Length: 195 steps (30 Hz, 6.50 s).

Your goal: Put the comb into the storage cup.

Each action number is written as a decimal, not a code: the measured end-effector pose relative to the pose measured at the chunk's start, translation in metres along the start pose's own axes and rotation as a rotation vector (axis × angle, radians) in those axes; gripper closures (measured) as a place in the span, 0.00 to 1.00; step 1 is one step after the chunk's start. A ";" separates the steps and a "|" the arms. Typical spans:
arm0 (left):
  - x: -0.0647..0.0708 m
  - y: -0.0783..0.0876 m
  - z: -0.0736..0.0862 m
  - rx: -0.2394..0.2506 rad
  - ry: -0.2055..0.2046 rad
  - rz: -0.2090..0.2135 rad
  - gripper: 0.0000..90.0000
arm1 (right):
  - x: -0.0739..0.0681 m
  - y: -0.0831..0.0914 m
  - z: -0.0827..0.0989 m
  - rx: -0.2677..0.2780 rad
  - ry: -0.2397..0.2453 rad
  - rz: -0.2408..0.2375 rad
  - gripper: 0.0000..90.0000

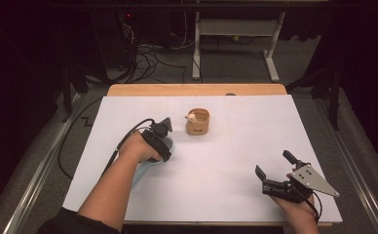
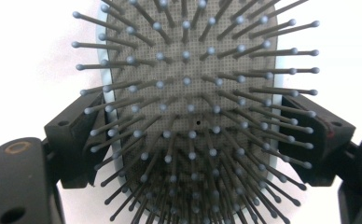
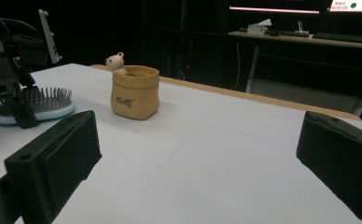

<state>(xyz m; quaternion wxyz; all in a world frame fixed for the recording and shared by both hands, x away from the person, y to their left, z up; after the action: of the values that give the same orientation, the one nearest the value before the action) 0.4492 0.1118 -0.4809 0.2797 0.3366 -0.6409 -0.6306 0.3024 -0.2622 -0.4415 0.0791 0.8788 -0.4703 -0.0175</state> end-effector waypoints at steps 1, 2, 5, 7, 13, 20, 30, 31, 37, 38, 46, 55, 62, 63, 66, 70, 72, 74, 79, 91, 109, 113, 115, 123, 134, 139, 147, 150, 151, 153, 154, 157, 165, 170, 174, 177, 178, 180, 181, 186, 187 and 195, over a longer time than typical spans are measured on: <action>0.000 0.000 -0.001 -0.010 0.006 0.001 0.20 | 0.000 0.000 0.000 0.001 0.000 0.000 0.00; 0.000 0.000 -0.002 -0.019 0.008 0.003 0.20 | 0.000 0.000 0.000 0.001 0.001 -0.002 0.00; 0.001 0.000 -0.003 -0.035 0.018 0.001 0.21 | 0.000 0.000 0.000 0.001 0.002 -0.003 0.00; 0.001 0.000 -0.003 -0.039 0.021 0.002 0.21 | -0.001 0.000 0.000 0.003 0.005 -0.003 0.00; 0.000 0.000 -0.003 -0.037 0.028 -0.002 0.22 | 0.000 0.000 0.000 0.002 0.002 -0.001 0.00; 0.001 0.000 -0.003 -0.035 0.035 -0.006 0.22 | 0.000 0.001 -0.001 0.005 0.001 0.000 0.00; 0.000 0.000 -0.004 -0.050 0.046 0.006 0.22 | 0.000 0.003 -0.002 0.013 0.004 -0.002 0.00; 0.001 0.000 -0.004 -0.050 0.045 0.004 0.22 | 0.000 0.003 -0.002 0.014 0.003 -0.002 0.00; 0.000 0.000 -0.003 -0.039 0.043 0.004 0.22 | 0.000 0.002 -0.001 0.009 0.000 -0.004 0.00; 0.001 0.000 -0.003 -0.039 0.044 0.002 0.22 | 0.000 0.002 -0.001 0.012 0.003 -0.005 0.00; 0.001 0.001 -0.001 -0.023 0.041 -0.008 0.23 | 0.000 0.003 -0.002 0.015 0.007 0.000 0.00; 0.004 0.003 -0.001 -0.014 0.026 -0.011 0.23 | 0.001 0.005 -0.002 0.020 0.005 0.005 0.00; 0.002 0.009 0.001 0.001 0.031 -0.022 0.23 | 0.001 0.004 -0.002 0.022 0.004 0.007 0.00; 0.002 0.010 0.001 0.005 0.030 -0.030 0.23 | 0.001 0.004 -0.002 0.020 0.004 0.007 0.00; 0.001 0.015 0.002 0.024 0.033 -0.031 0.23 | 0.000 0.004 -0.003 0.022 0.004 0.008 0.00; 0.001 0.021 0.004 0.043 0.025 -0.022 0.23 | 0.000 0.005 -0.003 0.022 0.005 0.008 0.00; 0.000 0.025 0.005 0.060 0.027 -0.038 0.23 | 0.000 0.005 -0.003 0.023 0.003 0.009 0.00; -0.002 0.028 0.007 0.074 0.032 -0.037 0.23 | 0.001 0.005 -0.003 0.023 0.002 0.010 0.00; -0.004 0.034 0.010 0.091 0.025 -0.041 0.23 | 0.000 0.005 -0.003 0.024 0.003 0.011 0.00; -0.003 0.052 0.014 0.173 0.038 -0.034 0.23 | 0.001 0.004 -0.003 0.026 0.004 0.015 0.00; -0.005 0.066 0.023 0.300 0.060 0.005 0.23 | 0.002 0.004 -0.002 0.023 -0.004 0.017 0.00; -0.004 0.068 0.026 0.350 0.061 0.011 0.23 | 0.002 0.004 -0.002 0.025 -0.003 0.018 0.00; -0.004 0.069 0.028 0.370 0.062 0.018 0.23 | 0.002 0.004 -0.001 0.023 -0.006 0.019 0.00; -0.006 0.076 0.035 0.492 0.078 0.049 0.23 | 0.002 0.004 -0.001 0.021 -0.005 0.021 0.00; -0.009 0.082 0.046 0.668 0.121 0.033 0.23 | 0.002 0.004 -0.001 0.024 -0.004 0.024 0.00; -0.006 0.083 0.050 0.736 0.113 0.024 0.23 | 0.001 0.004 -0.001 0.020 -0.005 0.020 0.00; -0.005 0.084 0.055 0.818 0.126 0.025 0.23 | 0.001 0.004 -0.001 0.020 0.000 0.021 0.00; -0.006 0.084 0.057 0.831 0.133 0.019 0.23 | 0.002 0.004 0.000 0.019 0.000 0.021 0.00; -0.006 0.085 0.057 0.837 0.131 0.016 0.23 | 0.001 0.004 0.000 0.020 -0.001 0.021 0.00; -0.007 0.086 0.058 0.859 0.137 0.018 0.23 | 0.001 0.004 -0.001 0.023 0.000 0.020 0.00; -0.007 0.087 0.059 0.870 0.140 0.023 0.23 | 0.002 0.004 -0.001 0.022 0.000 0.022 0.00; -0.007 0.089 0.061 0.898 0.137 0.009 0.23 | 0.002 0.004 -0.001 0.021 -0.001 0.023 0.00; -0.007 0.093 0.068 0.980 0.144 0.007 0.23 | 0.001 0.004 -0.001 0.023 0.005 0.020 0.00; -0.006 0.096 0.072 1.030 0.143 0.011 0.23 | 0.001 0.004 -0.001 0.023 0.003 0.020 0.00; -0.005 0.098 0.074 1.063 0.137 0.002 0.23 | 0.001 0.004 -0.001 0.021 0.008 0.016 0.00; -0.002 0.099 0.075 1.077 0.128 -0.008 0.23 | 0.000 0.004 -0.001 0.021 0.009 0.016 0.00; -0.001 0.099 0.075 1.084 0.127 -0.011 0.23 | 0.000 0.003 -0.001 0.021 0.007 0.015 0.00; 0.000 0.099 0.075 1.095 0.127 -0.009 0.23 | 0.001 0.003 0.000 0.019 0.005 0.017 0.00; 0.000 0.099 0.075 1.100 0.126 -0.008 0.23 | 0.001 0.003 0.000 0.019 0.005 0.018 0.00; 0.001 0.099 0.077 1.127 0.117 -0.009 0.23 | 0.001 0.004 0.000 0.017 0.007 0.019 0.00; 0.001 0.099 0.077 1.128 0.114 -0.016 0.23 | 0.001 0.003 0.000 0.017 0.007 0.019 0.00; 0.002 0.097 0.076 1.169 0.117 -0.005 0.23 | 0.001 0.005 0.001 0.018 0.003 0.023 0.00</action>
<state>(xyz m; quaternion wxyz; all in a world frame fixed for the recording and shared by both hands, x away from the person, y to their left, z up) 0.3813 0.1550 -0.3884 0.0810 0.4708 -0.8650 -0.1535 0.2987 -0.2662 -0.4416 0.0721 0.8741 -0.4803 -0.0110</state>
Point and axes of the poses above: each handheld gripper's, and its own axes: y roughly backward along the jaws, z roughly out of its underside, x roughly to its right, the point moved 4 cm from there along -y, roughly forward along the jaws, and after that the axes turned 7 degrees about -z, right-handed, at the moved point
